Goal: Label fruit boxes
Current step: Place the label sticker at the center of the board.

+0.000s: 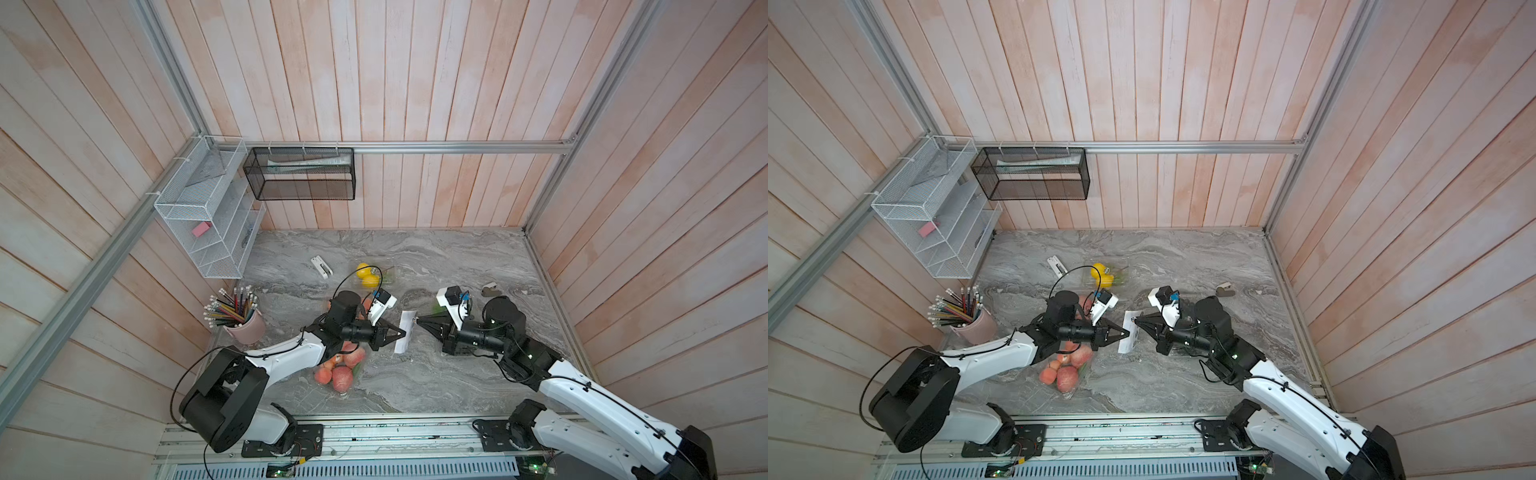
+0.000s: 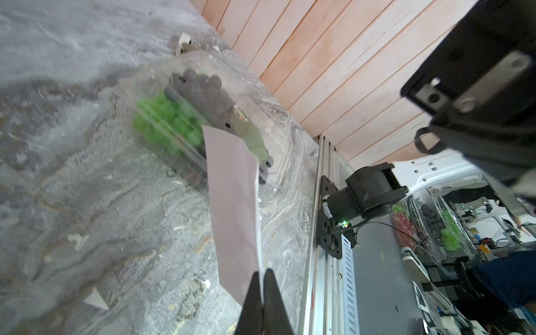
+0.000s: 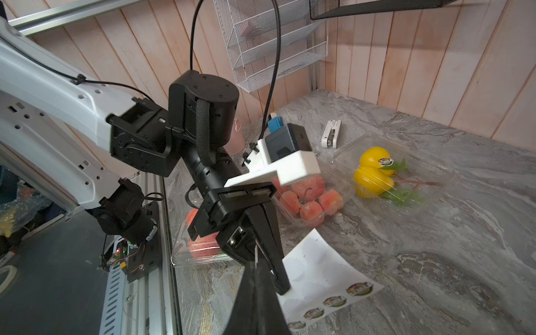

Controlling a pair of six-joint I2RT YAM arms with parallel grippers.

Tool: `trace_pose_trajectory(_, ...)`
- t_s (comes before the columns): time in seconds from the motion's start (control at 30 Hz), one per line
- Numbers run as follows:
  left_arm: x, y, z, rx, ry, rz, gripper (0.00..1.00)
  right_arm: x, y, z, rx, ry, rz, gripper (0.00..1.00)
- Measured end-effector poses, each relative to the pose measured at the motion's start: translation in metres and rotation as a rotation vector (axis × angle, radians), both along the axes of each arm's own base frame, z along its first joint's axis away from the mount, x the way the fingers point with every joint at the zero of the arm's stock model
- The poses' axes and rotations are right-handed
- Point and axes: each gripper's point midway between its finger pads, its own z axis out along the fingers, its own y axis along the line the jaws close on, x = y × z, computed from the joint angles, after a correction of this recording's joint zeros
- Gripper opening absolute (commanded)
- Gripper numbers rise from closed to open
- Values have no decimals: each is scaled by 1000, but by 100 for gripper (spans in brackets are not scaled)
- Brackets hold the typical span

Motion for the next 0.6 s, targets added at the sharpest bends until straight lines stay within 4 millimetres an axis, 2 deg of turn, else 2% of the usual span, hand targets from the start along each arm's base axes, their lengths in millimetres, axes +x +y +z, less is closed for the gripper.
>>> trace_pose_trajectory(0.13,-7,0,-26,50,101,-16,0,11,-6,-3,12,53,-44,0)
trace_pose_trajectory(0.27,-7,-1,-47,106,191,-13,0,12,-6,-5,18,77,-53,0)
trace_pose_trajectory(0.5,23,-7,-62,215,200,63,0,10,-9,-9,23,95,-59,0)
trace_pose_trajectory(0.6,35,-4,-72,289,191,105,6,10,-11,-10,24,97,-63,0)
